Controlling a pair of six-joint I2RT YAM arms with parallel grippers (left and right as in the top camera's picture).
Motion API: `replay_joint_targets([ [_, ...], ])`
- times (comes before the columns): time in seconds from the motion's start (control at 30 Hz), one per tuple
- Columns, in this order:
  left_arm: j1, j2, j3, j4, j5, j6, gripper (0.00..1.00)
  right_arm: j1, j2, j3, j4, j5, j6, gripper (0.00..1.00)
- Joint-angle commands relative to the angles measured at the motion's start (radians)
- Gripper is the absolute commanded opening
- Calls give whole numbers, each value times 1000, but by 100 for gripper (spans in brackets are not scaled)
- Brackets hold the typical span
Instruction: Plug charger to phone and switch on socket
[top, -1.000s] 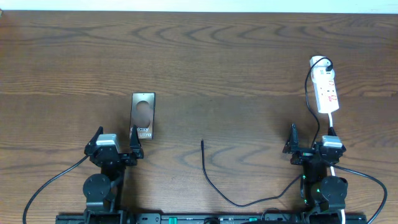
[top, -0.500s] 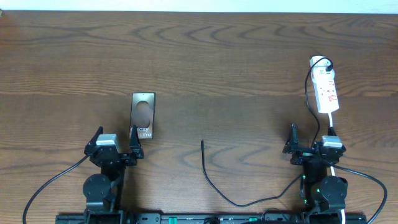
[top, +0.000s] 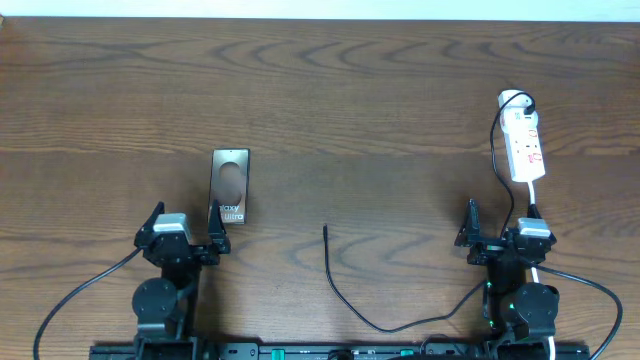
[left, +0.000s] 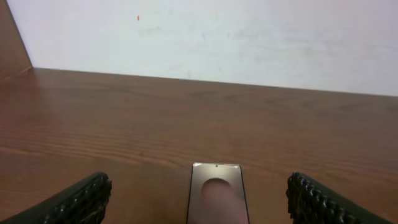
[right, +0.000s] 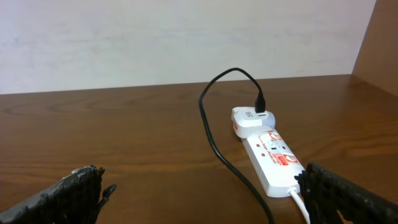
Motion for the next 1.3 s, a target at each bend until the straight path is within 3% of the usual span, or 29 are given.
replay_joint_targets([
  [0.0, -4, 110, 119, 5, -9, -4, 91, 2, -8, -1, -5, 1, 13, 99],
  [0.3, -4, 609, 517, -114, -8, 11, 91, 2, -8, -1, -5, 1, 13, 99],
  [0.4, -4, 819, 750, -291, -8, 11, 91, 2, -8, -1, -5, 1, 13, 99],
  [0.5, -4, 1057, 1048, -569, -8, 11, 91, 2, -8, -1, -5, 1, 13, 99],
  [0.7, -4, 1355, 1411, -927, -8, 11, 91, 2, -8, -1, -5, 1, 13, 99],
  [0.8, -4, 1453, 1491, -1026, -8, 10, 91, 2, -8, -1, -5, 1, 13, 99],
  [1.1, -4, 1556, 1493, -1035, 29, 6, 91, 2, -8, -1, -5, 1, 13, 99],
  [1.13, -4, 1557, 1493, -1036, 29, 6, 78, 2, -8, -1, -5, 1, 13, 99],
  [1.2, -4, 1557, 1492, -1036, 29, 6, 32, 2, -8, -1, -5, 1, 13, 99],
  [1.23, -4, 1557, 1492, -1036, 29, 6, 24, 2, -8, -1, -5, 1, 13, 99],
  [1.27, -4, 1557, 1492, -1035, 29, 6, 24, 2, -8, -1, -5, 1, 13, 99],
])
